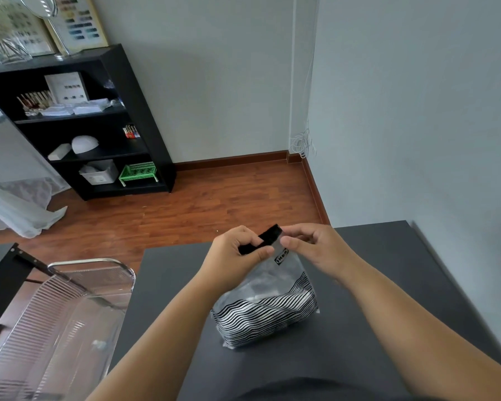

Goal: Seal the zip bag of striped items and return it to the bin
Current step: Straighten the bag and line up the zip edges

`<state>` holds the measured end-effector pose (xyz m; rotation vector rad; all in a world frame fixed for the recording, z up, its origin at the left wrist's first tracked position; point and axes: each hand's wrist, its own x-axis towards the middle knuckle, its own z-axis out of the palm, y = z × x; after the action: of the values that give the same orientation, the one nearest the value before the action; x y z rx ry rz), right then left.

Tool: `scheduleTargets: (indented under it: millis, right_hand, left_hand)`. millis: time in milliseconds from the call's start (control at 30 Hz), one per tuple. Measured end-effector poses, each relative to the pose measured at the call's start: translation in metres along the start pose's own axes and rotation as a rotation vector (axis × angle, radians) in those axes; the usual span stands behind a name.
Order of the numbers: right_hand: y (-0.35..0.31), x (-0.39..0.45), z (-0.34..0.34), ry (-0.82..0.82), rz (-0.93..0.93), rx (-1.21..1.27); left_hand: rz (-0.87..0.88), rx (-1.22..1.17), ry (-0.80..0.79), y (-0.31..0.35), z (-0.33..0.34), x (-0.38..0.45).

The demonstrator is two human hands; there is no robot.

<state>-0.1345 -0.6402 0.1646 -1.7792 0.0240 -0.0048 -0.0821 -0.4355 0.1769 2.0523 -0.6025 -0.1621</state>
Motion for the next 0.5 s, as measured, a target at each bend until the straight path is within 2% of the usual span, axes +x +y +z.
scheduleTargets:
  millis: [200, 367, 500]
  right_hand:
    - [0.005, 0.009, -0.006, 0.115, -0.057, -0.017]
    - [0.015, 0.003, -0.024, 0.290, 0.012, 0.233]
    - [0.023, -0.001, -0.036, 0.427, 0.128, 0.411]
  left_hand:
    - [0.002, 0.020, -0.044, -0.010, 0.000, -0.007]
    - [-0.195, 0.082, -0.167, -0.040, -0.014, -0.024]
    - [-0.232, 0.039, -0.238, -0.054, -0.017, -0.036]
